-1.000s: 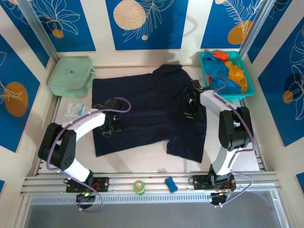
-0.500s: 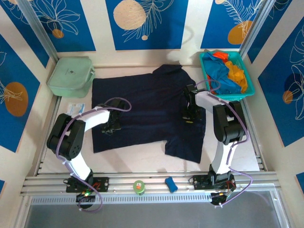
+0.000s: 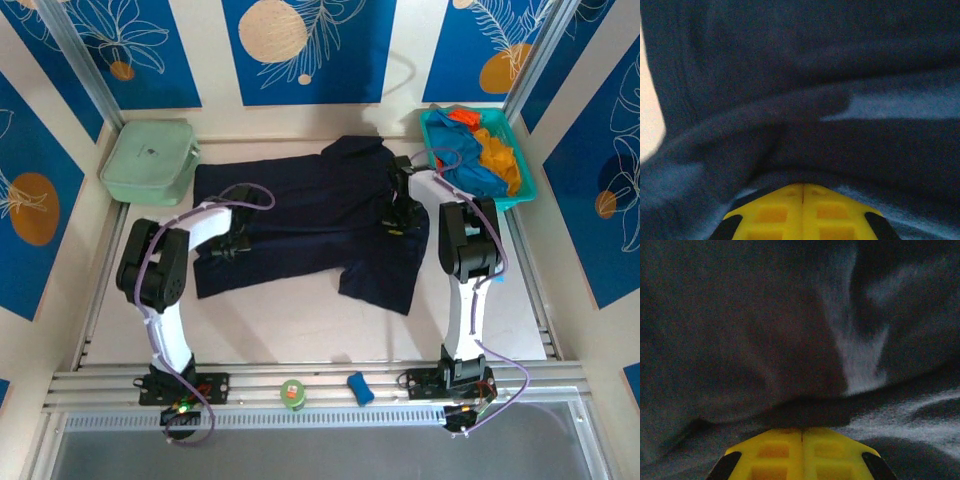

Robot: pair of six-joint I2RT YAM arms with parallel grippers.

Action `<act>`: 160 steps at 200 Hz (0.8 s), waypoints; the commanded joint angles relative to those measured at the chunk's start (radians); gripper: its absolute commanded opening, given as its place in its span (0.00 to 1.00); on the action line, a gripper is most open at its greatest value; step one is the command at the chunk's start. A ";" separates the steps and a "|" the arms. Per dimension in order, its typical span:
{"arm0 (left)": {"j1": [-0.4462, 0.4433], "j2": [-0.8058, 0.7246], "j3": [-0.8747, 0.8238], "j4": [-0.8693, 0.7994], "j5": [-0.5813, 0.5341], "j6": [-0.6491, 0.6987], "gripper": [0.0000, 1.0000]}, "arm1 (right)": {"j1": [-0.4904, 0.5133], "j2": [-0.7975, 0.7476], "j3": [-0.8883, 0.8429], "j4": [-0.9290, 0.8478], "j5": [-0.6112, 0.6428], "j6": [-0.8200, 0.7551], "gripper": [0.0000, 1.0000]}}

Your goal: Fold and stack the t-shirts

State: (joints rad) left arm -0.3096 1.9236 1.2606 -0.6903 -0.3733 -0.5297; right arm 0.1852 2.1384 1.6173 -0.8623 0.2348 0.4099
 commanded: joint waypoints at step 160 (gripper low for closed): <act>0.074 0.143 0.513 -0.145 -0.019 0.130 0.00 | -0.014 0.104 0.471 -0.138 -0.110 -0.136 0.00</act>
State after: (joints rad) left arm -0.2680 1.9701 1.6581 -0.8051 -0.4213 -0.4232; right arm 0.1867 2.1479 1.9656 -0.9794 0.1692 0.3386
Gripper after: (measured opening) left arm 0.056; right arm 0.047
